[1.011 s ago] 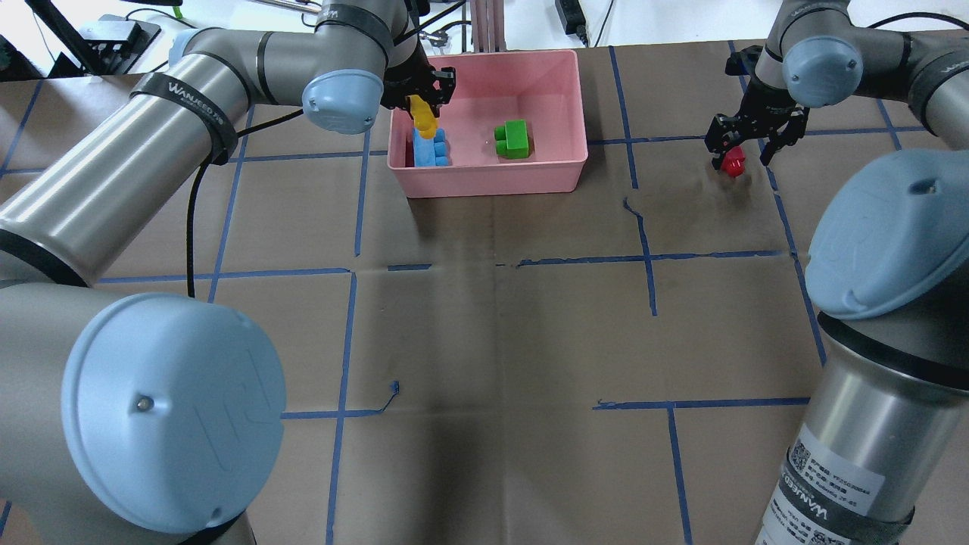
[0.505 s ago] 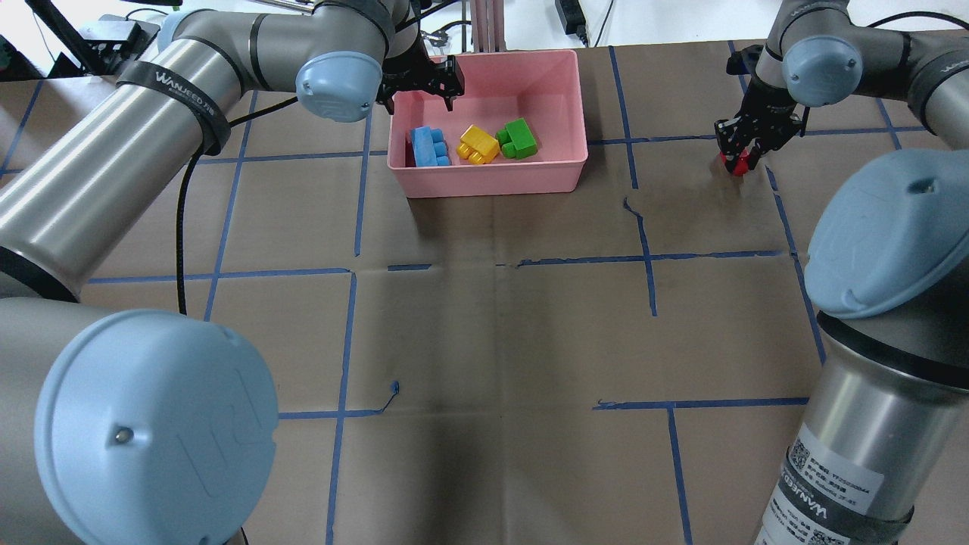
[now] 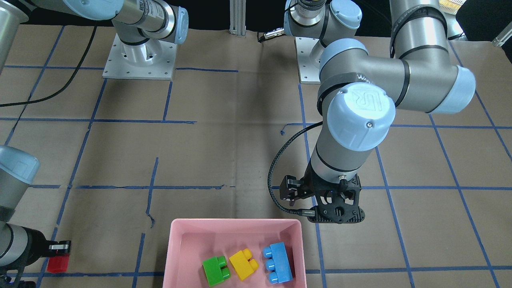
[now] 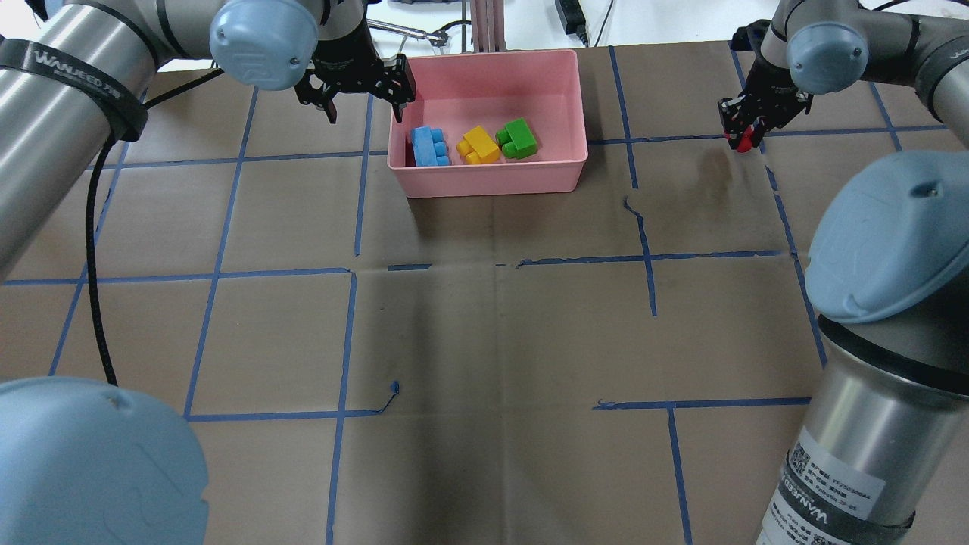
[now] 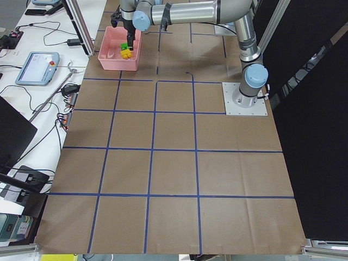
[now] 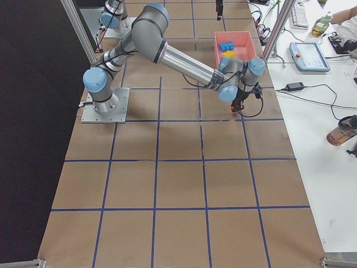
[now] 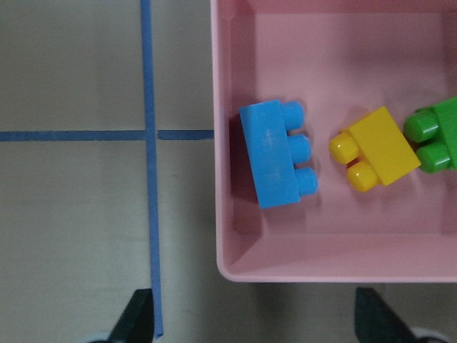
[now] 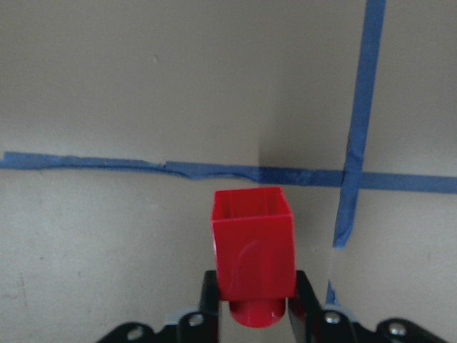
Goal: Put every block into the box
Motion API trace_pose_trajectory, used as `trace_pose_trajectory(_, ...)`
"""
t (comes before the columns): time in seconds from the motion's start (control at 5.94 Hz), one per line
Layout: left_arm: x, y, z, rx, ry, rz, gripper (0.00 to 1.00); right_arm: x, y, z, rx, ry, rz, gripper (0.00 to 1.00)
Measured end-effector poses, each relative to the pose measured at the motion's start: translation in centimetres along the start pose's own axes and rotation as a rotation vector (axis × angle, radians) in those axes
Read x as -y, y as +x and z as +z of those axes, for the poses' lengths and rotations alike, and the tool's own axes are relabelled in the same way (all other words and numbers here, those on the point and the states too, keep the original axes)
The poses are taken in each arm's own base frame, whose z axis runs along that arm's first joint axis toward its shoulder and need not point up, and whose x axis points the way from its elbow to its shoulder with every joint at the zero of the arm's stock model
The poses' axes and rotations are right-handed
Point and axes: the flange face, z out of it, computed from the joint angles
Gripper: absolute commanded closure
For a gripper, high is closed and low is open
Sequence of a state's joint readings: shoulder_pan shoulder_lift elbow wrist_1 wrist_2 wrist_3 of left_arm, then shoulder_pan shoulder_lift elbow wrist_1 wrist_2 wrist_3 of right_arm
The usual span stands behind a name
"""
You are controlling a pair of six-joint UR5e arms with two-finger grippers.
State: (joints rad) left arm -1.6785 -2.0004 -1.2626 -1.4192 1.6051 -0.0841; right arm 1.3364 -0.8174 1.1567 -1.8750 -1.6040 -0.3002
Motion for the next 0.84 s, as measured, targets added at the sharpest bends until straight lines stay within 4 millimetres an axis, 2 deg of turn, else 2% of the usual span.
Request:
trace_pose_trajectory(0.17,-2.8,-1.4,-3.1,0.002,-0.019,-0.004,0.01,0.9,-1.5,-3.4,-0.008,0.039,-0.014,0.79)
trace_pose_trajectory(0.34,-5.7,-3.5,-5.3,-0.003,-0.025,-0.031,0.01,1.6,-5.7,-6.9,-0.016,0.076,-0.026,0.79)
trace_pose_trajectory(0.51,-7.8,-5.4,-6.7,-0.008,-0.017,-0.060,0.01,1.8,-11.9,-9.8,-0.019,0.115,-0.020,0.79)
trace_pose_trajectory(0.67,-8.8,-6.1,-7.4,-0.011,-0.009,-0.071,0.01,1.4,-19.1,-11.7,-0.010,0.147,-0.003,0.79)
trace_pose_trajectory(0.84,-9.1,-6.2,-7.5,-0.013,-0.007,-0.073,0.01,0.4,-26.1,-12.5,0.005,0.164,0.027,0.78)
